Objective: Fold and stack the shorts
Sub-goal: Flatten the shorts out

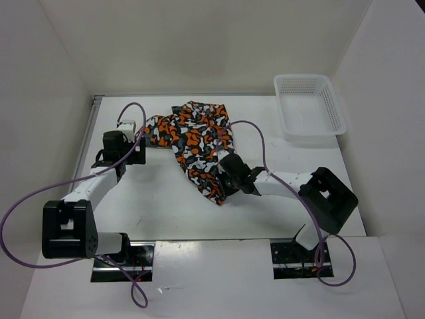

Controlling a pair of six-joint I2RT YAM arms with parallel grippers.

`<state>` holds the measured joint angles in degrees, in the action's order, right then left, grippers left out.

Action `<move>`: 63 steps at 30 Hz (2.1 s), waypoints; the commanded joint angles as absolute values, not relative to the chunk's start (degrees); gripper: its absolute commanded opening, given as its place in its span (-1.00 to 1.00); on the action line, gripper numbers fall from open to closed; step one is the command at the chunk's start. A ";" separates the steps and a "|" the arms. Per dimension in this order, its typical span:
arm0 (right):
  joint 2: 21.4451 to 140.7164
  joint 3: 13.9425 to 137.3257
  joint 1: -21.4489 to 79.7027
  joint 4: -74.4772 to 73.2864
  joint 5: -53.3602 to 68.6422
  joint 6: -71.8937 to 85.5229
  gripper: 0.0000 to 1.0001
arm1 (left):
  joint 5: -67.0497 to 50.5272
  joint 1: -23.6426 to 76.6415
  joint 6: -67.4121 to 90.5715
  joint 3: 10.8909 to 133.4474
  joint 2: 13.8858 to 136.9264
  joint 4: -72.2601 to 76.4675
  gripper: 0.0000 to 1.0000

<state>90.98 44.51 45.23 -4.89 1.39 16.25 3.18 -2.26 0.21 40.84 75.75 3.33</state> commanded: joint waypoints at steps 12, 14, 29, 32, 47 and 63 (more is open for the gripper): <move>80.68 91.22 44.75 -23.12 17.60 -9.84 -1.00 | 3.78 -4.66 0.00 37.89 64.17 7.11 1.00; 81.38 91.23 42.30 -17.78 11.89 -7.13 -1.00 | 4.39 -5.27 0.00 37.88 63.46 7.12 1.00; 114.36 113.64 21.53 -23.20 0.25 2.47 0.99 | -1.92 -6.42 0.00 48.26 73.30 1.14 1.00; 107.96 108.74 22.59 -25.04 7.86 0.62 0.99 | -3.16 -4.93 0.00 45.11 72.60 0.53 1.00; 110.38 91.04 36.65 -21.09 20.11 -4.98 0.73 | -4.39 -5.53 0.00 36.13 70.84 9.22 1.00; 119.45 93.34 36.65 -25.39 34.36 -5.71 0.05 | -7.82 -9.32 0.00 37.44 71.37 7.12 1.00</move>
